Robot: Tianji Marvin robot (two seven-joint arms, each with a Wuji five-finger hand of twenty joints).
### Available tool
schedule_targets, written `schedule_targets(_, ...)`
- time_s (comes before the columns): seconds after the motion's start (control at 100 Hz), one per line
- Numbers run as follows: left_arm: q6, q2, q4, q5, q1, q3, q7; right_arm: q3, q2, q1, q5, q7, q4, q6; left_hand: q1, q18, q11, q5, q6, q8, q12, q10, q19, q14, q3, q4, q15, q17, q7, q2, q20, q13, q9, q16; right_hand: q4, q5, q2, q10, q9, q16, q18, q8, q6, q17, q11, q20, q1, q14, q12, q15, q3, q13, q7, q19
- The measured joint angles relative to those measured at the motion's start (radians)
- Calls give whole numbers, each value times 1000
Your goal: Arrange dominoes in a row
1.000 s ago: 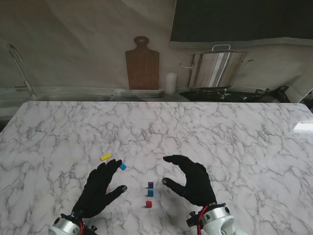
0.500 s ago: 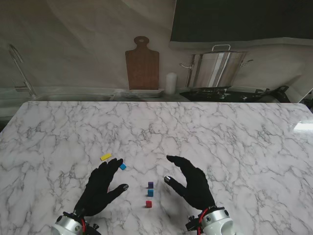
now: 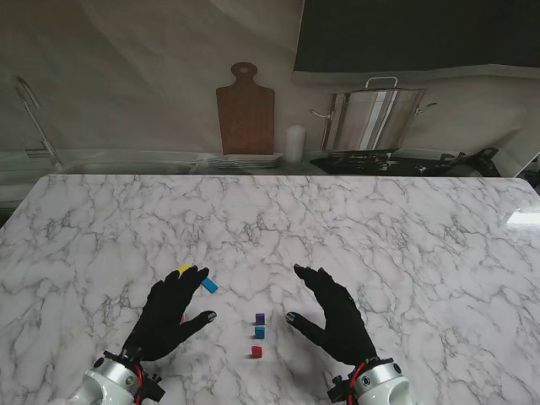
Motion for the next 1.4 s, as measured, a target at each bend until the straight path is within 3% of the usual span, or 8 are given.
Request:
schedule_targets(0.19,-39,19,37,66,-65,-63,-78,13,9,-16,-35,5,-20,7,12,-1,7,2,-5,14,29,0,54,0,-2,0,25,-13,13,-45,124,0,10,90,0,0,-56,0,-1,27,35,32,-1,-14,-2,97,-1,26,29,0,16,0,-1,38)
schedule_targets(0.29,-76,31,55,116,-90,-93,-113,13,8,-19,-23,-10,-21,7,27,-3,27,21,-49,25,33,-1,61,0,1,0,32,-13,36,-51,155,1,20,102,0,0,-56,0,-1,35,35,153,-1,-16,-1,110,-1,26,43,0,16,0,1,57)
schedule_targets(0.37,-112,39,69,155,-105,-115,-151,13,7,-19,-17,-17,-21,6,48,-12,27,21,-74,37,35,-2,73,0,8,0,55,-13,36,-62,180,3,22,114,0,0,-56,0,-1,38,35,202,-1,-16,0,111,-1,26,43,0,16,0,11,59)
schedule_targets(0.62,-217,68,129,249,-140,-174,-245,15,4,-20,-9,-25,-21,5,63,-15,84,52,-95,52,55,-11,92,0,11,0,104,0,65,-63,219,28,55,127,0,0,-56,1,-1,38,35,229,-1,-16,14,119,-1,26,51,0,16,0,13,78)
schedule_targets(0.87,-296,92,208,355,-181,-186,-261,11,4,-14,-4,-20,-21,4,129,-25,137,61,-167,74,57,-20,102,0,36,0,132,26,77,-139,232,37,56,127,0,0,-56,2,-1,38,35,242,-1,-16,27,119,-1,26,51,0,16,6,26,88)
schedule_targets(1.01,-347,104,242,463,-206,-179,-227,9,4,-12,-3,-12,-21,5,134,-35,182,62,-208,89,52,-32,102,-1,245,0,164,58,104,-247,233,42,56,127,0,0,-56,2,-1,38,35,244,-1,-16,39,119,-1,26,51,0,16,6,34,98)
schedule_targets(1.12,-349,114,259,482,-220,-161,-202,8,5,-11,-2,-11,-21,5,111,-36,202,71,-219,99,48,-35,102,-1,380,0,188,74,125,-290,233,52,56,127,0,0,-56,2,-1,38,35,246,-1,-16,40,119,-1,26,51,0,16,6,37,108)
schedule_targets(1.4,-352,124,298,511,-261,-98,-192,9,5,-10,2,0,-20,4,102,-37,231,143,-240,131,48,-44,113,-1,498,-2,230,88,283,-351,233,64,56,127,0,0,-56,10,-1,38,34,254,-1,-16,51,119,-1,26,51,0,15,7,61,120)
